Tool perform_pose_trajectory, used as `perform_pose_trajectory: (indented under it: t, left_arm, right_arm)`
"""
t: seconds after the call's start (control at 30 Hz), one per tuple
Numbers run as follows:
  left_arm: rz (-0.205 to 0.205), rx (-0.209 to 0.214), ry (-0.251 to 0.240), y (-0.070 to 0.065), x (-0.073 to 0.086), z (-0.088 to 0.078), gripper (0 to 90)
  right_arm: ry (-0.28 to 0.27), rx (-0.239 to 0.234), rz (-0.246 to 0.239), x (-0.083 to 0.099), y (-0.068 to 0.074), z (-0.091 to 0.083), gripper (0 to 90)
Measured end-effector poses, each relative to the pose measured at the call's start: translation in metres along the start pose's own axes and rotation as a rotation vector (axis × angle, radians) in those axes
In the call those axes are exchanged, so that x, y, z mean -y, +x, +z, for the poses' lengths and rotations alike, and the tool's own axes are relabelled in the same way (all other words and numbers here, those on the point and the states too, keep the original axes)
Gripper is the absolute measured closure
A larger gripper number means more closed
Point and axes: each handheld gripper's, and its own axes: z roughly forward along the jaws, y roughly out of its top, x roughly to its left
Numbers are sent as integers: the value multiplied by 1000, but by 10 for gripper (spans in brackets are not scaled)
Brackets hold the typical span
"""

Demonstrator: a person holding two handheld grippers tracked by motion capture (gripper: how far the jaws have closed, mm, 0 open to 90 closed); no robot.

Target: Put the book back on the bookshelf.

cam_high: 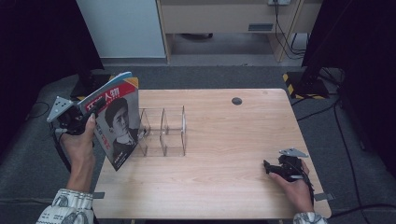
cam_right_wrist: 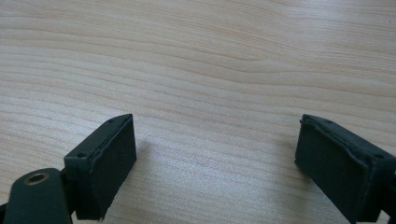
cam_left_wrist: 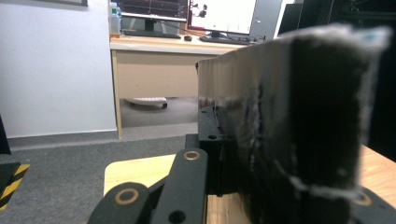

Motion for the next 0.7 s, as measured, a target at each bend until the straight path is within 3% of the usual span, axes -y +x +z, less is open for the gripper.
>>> perform_pose_trajectory:
  t: [0.17, 0.4, 0.7]
  left_arm:
    - [-28, 23, -36, 2, 3, 0, 866]
    - [-26, 29, -64, 3, 10, -1, 866]
    - [-23, 40, -58, 2, 17, 1, 865]
  right_arm:
    - [0, -1, -2, 0, 0, 0, 126]
    - [-1, -2, -5, 0, 0, 0, 127]
    - [-1, -2, -5, 0, 0, 0, 127]
